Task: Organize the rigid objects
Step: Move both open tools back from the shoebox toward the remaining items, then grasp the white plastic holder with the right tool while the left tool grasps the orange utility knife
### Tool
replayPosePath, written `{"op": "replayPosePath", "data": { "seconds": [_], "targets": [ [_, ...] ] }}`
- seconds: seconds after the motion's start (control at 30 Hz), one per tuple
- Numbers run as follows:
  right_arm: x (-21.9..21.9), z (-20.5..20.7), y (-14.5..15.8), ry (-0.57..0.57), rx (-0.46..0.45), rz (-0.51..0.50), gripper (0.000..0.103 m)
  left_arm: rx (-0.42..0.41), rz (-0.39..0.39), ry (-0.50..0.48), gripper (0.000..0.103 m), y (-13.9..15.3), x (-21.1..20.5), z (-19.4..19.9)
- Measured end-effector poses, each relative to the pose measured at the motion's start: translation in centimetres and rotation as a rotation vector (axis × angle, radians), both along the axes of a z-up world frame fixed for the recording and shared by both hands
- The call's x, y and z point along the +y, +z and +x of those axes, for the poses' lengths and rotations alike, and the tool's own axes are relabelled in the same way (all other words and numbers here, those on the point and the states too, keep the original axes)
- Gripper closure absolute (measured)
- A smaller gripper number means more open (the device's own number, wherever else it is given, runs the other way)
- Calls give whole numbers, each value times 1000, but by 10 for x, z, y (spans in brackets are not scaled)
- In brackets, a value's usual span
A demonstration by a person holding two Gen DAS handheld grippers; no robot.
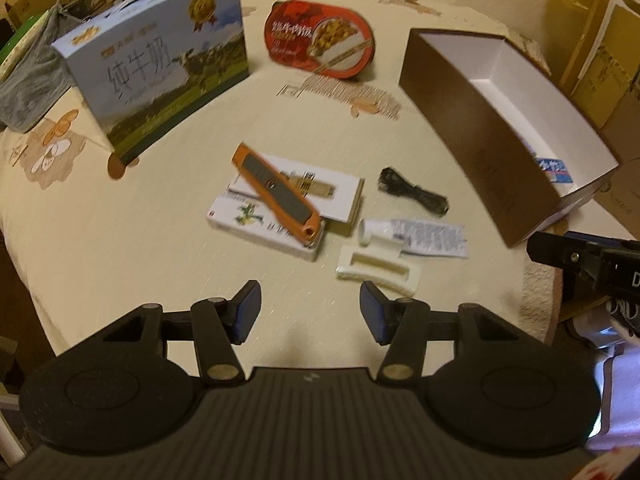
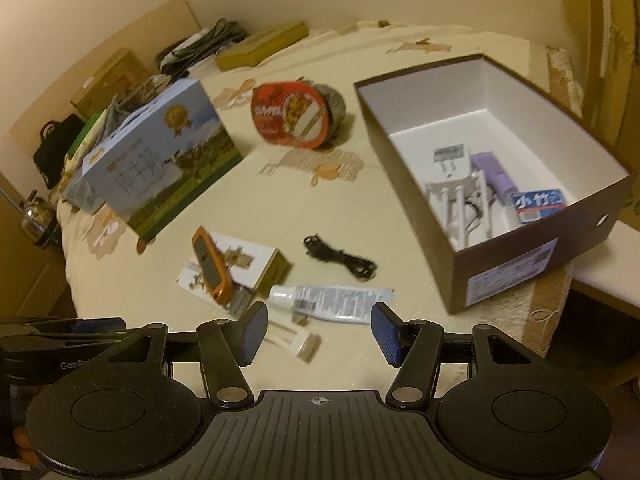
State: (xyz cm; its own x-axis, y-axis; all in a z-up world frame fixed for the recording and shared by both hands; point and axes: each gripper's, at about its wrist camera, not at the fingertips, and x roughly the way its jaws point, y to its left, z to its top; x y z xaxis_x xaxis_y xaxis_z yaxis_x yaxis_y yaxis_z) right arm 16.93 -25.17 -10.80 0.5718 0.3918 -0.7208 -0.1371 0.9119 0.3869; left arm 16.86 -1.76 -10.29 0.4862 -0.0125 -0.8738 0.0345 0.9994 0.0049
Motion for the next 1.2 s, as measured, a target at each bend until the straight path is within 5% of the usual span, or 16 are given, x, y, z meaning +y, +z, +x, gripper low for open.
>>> {"op": "replayPosePath", "data": {
  "seconds": [1.2],
  "targets": [
    [92, 43, -113, 346, 42, -155, 49, 122, 17, 102, 53, -89, 40, 18]
  ]
}}
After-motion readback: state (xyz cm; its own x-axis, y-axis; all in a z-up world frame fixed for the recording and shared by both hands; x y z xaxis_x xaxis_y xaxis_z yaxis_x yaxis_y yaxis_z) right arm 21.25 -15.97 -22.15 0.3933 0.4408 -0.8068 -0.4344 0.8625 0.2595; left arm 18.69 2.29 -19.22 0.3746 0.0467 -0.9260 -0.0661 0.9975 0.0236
